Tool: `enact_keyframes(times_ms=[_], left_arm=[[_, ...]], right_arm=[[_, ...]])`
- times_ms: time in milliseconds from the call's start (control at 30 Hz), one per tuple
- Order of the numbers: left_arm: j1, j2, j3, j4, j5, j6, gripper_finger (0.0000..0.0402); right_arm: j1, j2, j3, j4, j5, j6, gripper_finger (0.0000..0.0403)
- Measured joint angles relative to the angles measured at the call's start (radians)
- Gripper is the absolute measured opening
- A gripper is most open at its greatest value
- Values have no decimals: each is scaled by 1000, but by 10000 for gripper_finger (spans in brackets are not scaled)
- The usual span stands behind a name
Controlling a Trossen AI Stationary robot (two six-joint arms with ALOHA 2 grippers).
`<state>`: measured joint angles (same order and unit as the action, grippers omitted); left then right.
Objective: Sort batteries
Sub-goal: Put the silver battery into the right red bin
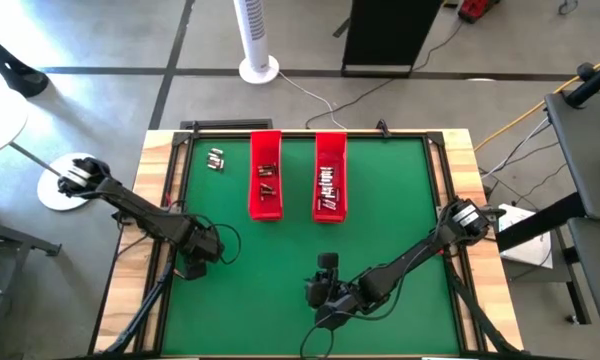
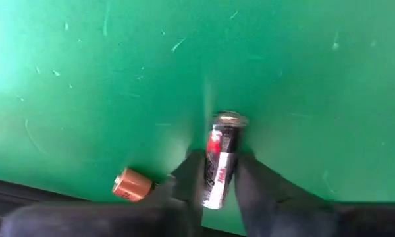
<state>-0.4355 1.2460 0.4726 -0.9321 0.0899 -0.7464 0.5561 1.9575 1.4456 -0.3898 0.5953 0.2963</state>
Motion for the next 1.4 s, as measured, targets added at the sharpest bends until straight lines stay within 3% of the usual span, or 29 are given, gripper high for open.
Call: enact_keyframes(times_ms=[100,200,400,633,933,1100,1400], left_arm=[[-1,10,18,-4,-19,-11,23],[-2,18,50,4,-46,-17,23],[-2,22,161,117,-198,-30,28],[9,148,288,382,-272,-14,28],[49,479,521,531,-271,153,28],[82,612,628,549,-264,228,29],[119,748,662,904,-151,366,29]], right_arm=[[7,-6,0,-38,0,-1,89],[23,-31,5,-133,0,50,90],[76,-70,6,-320,11,213,75],[121,-71,-13,-334,38,300,58],[133,-72,-21,-328,63,287,82],[133,-72,-80,-326,61,359,103],[132,-71,-234,-115,51,391,152]])
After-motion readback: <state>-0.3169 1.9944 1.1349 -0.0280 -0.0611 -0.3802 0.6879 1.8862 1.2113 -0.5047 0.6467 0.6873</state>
